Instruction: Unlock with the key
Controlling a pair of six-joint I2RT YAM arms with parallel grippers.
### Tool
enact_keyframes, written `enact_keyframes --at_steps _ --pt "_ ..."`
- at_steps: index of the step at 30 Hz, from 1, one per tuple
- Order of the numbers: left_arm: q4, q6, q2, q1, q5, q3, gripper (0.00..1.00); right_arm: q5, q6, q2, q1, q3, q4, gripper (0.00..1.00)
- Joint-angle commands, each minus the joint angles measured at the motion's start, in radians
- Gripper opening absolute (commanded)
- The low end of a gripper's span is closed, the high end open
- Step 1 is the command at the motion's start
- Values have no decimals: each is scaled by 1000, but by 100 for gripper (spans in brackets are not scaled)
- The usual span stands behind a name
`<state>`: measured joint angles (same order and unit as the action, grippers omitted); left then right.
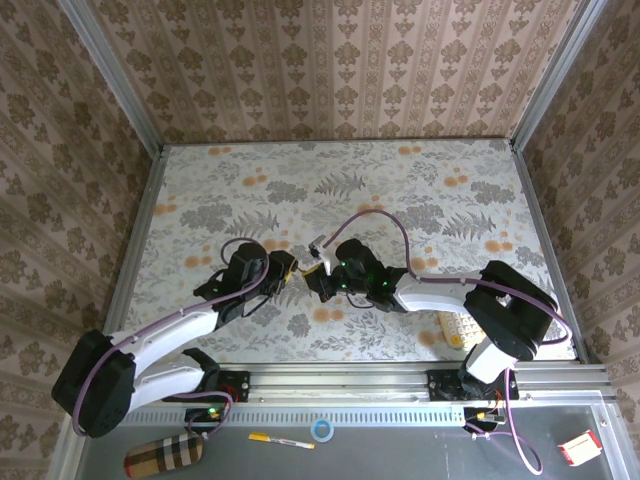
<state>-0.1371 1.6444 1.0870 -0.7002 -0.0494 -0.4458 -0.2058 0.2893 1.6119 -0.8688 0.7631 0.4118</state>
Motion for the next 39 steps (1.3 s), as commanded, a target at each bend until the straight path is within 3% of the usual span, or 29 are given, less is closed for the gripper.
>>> enact_keyframes --at_steps 1,5,8,15,22,27,31,39 --pt "-79 -27 17 -91 -268 -17 0 -11 -62 19 -4 87 43 0" --pt "-147 -8 51 -87 -299 -8 0 -10 -101 33 -25 105 7 0" --pt "-105 -48 78 -90 -332 -58 0 17 -123 43 -32 113 -17 0" --pt "-112 -44 91 -108 -318 -83 0 119 -106 32 -35 85 18 0" --pt "-138 -41 100 -133 -317 -96 0 138 -91 29 -26 62 67 0" --pt "-221 -33 83 -134 -302 -49 0 20 63 -2 78 -20 223 0" --pt "-128 -74 50 -128 -297 -54 0 -4 48 -30 102 -19 191 0" --pt "303 -283 -103 -6 -241 -85 0 -91 18 -60 108 -25 103 0"
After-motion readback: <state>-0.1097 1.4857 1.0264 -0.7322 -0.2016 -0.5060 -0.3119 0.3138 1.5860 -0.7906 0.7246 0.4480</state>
